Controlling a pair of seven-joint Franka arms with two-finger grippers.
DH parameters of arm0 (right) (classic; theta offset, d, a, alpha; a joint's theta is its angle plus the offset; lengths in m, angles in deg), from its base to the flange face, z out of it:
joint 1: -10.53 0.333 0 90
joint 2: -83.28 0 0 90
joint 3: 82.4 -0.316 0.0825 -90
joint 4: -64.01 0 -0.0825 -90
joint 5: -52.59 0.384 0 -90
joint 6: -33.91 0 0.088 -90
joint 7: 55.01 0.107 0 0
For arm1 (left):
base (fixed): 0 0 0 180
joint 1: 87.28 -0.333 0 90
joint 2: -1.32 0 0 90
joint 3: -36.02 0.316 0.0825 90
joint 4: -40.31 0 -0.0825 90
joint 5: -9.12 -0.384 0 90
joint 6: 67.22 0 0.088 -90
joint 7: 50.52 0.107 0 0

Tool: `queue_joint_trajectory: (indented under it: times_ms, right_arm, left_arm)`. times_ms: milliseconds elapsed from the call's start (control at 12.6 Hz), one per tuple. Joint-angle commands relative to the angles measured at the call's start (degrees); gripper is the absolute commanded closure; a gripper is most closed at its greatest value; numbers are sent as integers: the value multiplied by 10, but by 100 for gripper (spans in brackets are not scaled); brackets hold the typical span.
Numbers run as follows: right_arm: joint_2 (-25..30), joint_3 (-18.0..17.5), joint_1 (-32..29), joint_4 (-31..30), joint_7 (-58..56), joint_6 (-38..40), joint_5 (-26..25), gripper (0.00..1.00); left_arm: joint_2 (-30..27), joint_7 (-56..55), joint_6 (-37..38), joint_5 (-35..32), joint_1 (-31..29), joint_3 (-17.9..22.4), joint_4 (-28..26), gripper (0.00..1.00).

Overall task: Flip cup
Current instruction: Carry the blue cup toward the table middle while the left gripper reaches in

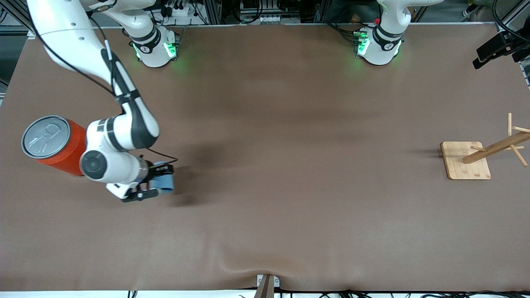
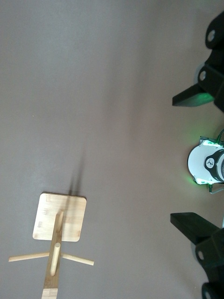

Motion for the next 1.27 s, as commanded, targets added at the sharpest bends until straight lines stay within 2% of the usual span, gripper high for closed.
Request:
queue_joint_trajectory:
  times_ms: [0,159,318,477,715,953,1191]
  right_arm:
    - [-2,-35,23,29,11,10,-3,79]
    - [-2,-39,64,46,-6,10,-8,79]
    - [-3,-40,110,63,-57,9,-39,79]
    - [-3,-53,132,66,-87,5,-47,79]
    - [-3,-55,194,66,-98,-29,-57,80]
    - [-4,-55,256,66,-146,-57,-150,80]
    - [-14,-55,293,64,-191,-82,-171,80]
  left_arm:
    - [-3,7,7,-9,-2,-1,0,0]
    - [-3,7,7,-9,-2,-1,2,0]
    - [-3,7,7,-9,-2,-1,2,0]
    - [-3,7,7,-9,-2,-1,3,0]
    - [-1,6,6,-8,-1,-1,2,0]
    - [1,6,5,-8,0,-3,1,0]
    - [3,6,4,-8,0,-5,1,0]
